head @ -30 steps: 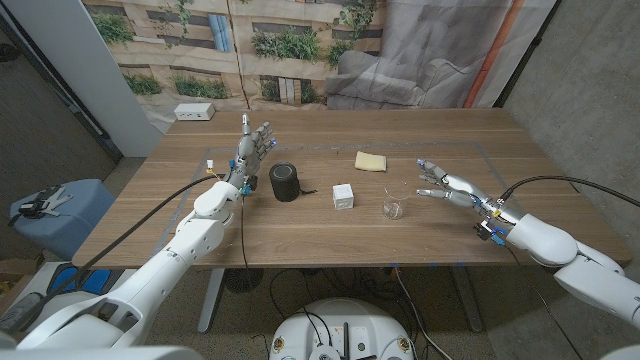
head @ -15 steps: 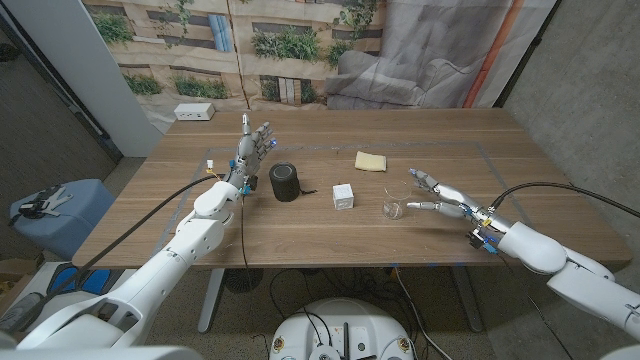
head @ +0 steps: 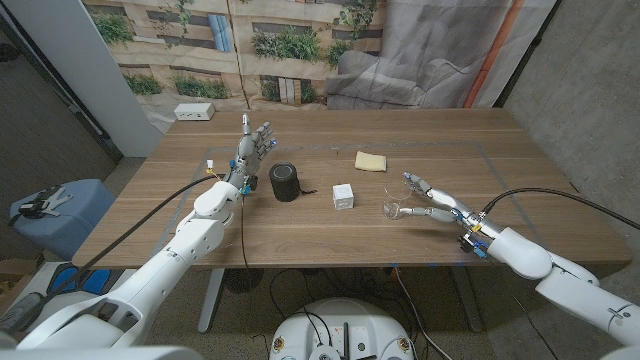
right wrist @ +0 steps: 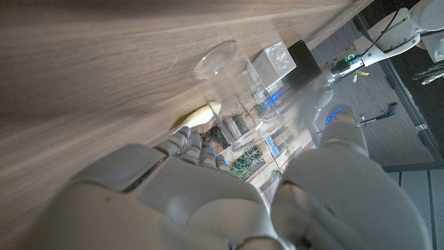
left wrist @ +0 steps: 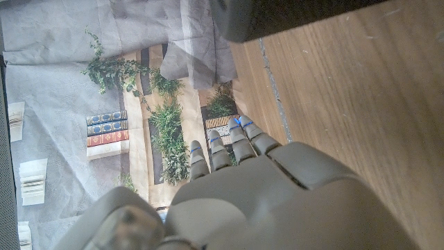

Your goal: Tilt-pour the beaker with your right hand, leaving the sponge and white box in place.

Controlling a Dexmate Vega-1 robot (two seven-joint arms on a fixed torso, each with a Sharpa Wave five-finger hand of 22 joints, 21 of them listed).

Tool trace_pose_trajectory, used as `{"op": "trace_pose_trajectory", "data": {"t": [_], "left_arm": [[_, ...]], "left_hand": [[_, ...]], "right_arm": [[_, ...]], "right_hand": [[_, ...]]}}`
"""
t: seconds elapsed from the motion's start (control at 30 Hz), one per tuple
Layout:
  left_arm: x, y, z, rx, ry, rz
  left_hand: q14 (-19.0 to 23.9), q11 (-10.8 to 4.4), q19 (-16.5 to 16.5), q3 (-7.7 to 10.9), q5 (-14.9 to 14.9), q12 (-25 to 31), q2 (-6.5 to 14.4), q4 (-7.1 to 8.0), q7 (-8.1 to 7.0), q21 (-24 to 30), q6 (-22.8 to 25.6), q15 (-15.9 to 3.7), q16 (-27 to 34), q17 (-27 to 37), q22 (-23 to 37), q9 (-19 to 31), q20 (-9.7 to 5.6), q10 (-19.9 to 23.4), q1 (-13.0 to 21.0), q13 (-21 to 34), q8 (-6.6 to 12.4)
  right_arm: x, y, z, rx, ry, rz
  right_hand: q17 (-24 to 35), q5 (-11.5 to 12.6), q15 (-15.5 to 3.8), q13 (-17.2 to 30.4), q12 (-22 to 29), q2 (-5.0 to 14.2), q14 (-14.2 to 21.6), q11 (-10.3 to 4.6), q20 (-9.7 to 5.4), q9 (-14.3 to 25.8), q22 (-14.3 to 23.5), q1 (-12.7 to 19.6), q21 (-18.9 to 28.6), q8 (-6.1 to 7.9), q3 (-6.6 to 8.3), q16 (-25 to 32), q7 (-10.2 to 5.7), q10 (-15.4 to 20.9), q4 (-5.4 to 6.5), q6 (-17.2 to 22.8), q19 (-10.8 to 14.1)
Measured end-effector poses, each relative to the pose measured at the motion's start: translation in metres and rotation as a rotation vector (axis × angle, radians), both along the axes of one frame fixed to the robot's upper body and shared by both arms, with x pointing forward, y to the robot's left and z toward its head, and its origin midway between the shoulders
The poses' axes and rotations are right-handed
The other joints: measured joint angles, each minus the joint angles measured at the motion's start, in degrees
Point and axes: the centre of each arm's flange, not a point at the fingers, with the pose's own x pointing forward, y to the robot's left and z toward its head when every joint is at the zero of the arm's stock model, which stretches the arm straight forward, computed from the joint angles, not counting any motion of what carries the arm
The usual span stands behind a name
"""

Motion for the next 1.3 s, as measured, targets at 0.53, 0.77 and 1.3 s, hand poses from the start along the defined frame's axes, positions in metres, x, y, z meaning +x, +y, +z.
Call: {"op": "trace_pose_trajectory", "data": {"t": [0.53,0.77,1.3], "left_arm": [[0.0,0.0,0.0,0.0,0.0,0.0],[0.0,0.0,0.0,0.0,0.0,0.0],[0.0,0.0,0.0,0.0,0.0,0.0]], "left_hand": [[0.0,0.0,0.0,0.0,0.0,0.0,0.0,0.0,0.0,0.0,0.0,0.0,0.0,0.0,0.0,0.0,0.0,0.0,0.0,0.0,0.0],[0.0,0.0,0.0,0.0,0.0,0.0,0.0,0.0,0.0,0.0,0.0,0.0,0.0,0.0,0.0,0.0,0.0,0.0,0.0,0.0,0.0],[0.0,0.0,0.0,0.0,0.0,0.0,0.0,0.0,0.0,0.0,0.0,0.0,0.0,0.0,0.0,0.0,0.0,0.0,0.0,0.0,0.0]], "right_arm": [[0.011,0.009,-0.012,0.021,-0.018,-0.007],[0.017,0.013,-0.016,0.042,-0.018,-0.01],[0.03,0.022,-0.019,0.072,-0.049,-0.024]], "right_hand": [[-0.3,0.5,-0.7,0.3,0.9,-0.68,2.7,-0.41,-0.89,0.2,0.0,1.9,0.4,1.21,0.16,0.9,-2.15,2.6,0.17,-0.1,3.2],[-0.3,0.8,-0.82,0.5,0.9,-0.68,3.5,-0.41,-0.7,0.2,0.0,1.9,0.9,1.65,0.5,1.3,-2.14,3.3,-0.12,-0.1,3.8],[-0.5,1.4,-1.03,1.3,2.6,-1.35,9.4,-2.03,-2.64,0.7,0.0,5.7,0.9,3.87,0.96,2.9,-2.96,10.0,0.33,-0.1,8.6]]}}
